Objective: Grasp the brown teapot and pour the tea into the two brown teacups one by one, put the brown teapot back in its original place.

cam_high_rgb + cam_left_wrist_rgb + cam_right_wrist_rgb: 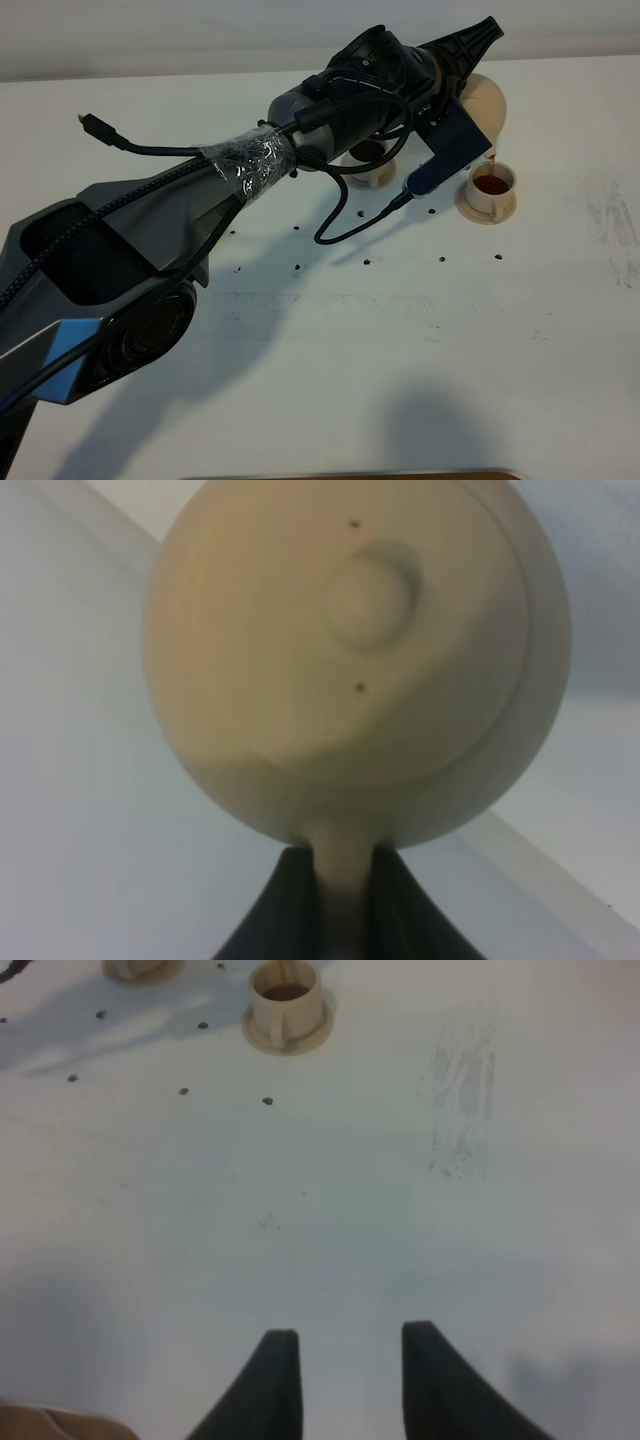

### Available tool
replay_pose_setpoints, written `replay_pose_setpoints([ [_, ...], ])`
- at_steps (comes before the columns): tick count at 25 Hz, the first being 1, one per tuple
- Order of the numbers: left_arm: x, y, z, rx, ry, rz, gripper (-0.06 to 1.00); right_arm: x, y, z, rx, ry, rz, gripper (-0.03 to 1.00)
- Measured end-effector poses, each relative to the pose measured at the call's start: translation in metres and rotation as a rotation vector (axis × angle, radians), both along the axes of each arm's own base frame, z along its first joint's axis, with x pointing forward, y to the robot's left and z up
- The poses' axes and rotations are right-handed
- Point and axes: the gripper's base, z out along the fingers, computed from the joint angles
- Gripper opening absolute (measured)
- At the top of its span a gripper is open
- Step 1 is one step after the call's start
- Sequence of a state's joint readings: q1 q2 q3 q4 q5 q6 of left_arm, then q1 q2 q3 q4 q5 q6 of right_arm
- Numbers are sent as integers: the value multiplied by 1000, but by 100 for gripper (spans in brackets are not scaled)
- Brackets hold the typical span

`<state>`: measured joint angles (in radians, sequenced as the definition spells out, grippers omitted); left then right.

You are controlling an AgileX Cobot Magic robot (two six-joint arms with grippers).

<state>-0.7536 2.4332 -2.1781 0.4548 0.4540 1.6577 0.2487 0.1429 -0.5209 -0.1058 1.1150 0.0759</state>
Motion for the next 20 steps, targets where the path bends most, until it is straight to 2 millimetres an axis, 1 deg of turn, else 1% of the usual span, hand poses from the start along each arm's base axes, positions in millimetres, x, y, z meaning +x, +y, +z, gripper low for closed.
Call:
replay_pose_setpoints([
  [20, -2, -2, 0, 34, -19, -29, 16, 0, 0, 0, 0, 0, 0, 24],
])
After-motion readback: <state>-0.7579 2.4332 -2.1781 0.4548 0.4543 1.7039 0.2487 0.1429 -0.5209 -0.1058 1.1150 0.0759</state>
